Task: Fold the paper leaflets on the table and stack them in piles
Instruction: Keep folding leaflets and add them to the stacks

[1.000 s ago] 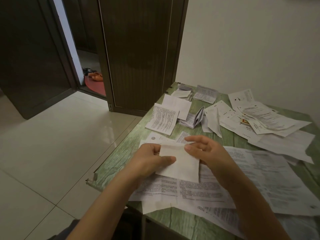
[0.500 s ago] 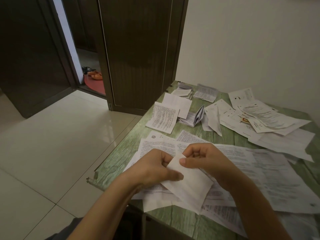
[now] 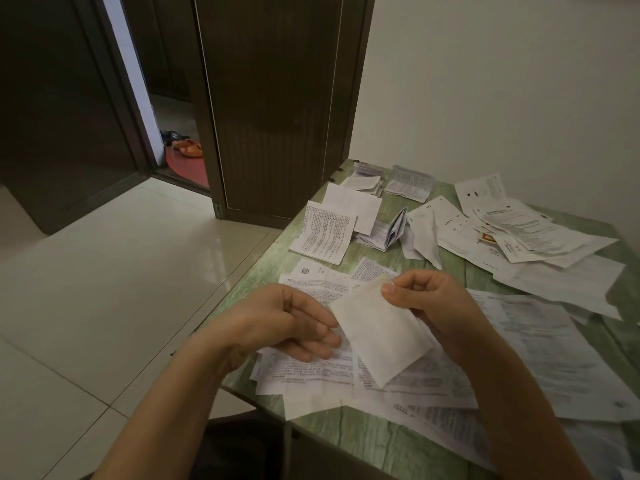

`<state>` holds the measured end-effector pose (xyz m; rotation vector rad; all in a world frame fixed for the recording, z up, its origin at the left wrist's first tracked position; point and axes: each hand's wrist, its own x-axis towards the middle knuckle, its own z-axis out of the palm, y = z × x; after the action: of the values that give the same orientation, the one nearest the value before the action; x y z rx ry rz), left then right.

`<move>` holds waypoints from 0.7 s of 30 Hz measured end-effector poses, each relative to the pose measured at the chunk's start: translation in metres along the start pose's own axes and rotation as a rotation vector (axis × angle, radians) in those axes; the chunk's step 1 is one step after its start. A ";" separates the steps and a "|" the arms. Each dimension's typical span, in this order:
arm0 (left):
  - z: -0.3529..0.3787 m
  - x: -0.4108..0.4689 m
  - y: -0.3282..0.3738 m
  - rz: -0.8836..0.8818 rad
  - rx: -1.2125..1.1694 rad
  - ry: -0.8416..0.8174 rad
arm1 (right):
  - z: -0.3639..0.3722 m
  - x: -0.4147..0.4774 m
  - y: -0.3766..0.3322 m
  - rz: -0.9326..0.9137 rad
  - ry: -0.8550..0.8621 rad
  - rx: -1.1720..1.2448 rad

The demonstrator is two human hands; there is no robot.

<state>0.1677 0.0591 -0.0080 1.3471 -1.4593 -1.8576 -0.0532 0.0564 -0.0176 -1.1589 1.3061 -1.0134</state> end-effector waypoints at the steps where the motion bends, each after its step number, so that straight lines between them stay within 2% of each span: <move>1: -0.001 -0.001 -0.001 0.026 -0.017 0.050 | 0.000 -0.001 -0.001 -0.001 -0.017 -0.002; 3: 0.003 0.000 -0.001 0.097 -0.026 0.161 | 0.006 -0.003 -0.001 -0.013 -0.095 -0.054; 7: 0.022 0.009 -0.003 0.201 0.081 0.246 | 0.025 -0.008 0.002 -0.057 -0.234 -0.094; 13: 0.034 0.022 -0.014 0.393 0.333 0.459 | 0.030 -0.007 0.006 -0.058 -0.200 -0.105; 21: 0.035 0.023 -0.013 0.413 0.391 0.464 | 0.030 -0.003 0.012 -0.069 -0.165 -0.084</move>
<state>0.1300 0.0629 -0.0303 1.3880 -1.7244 -0.9578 -0.0239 0.0633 -0.0307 -1.3306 1.1937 -0.9000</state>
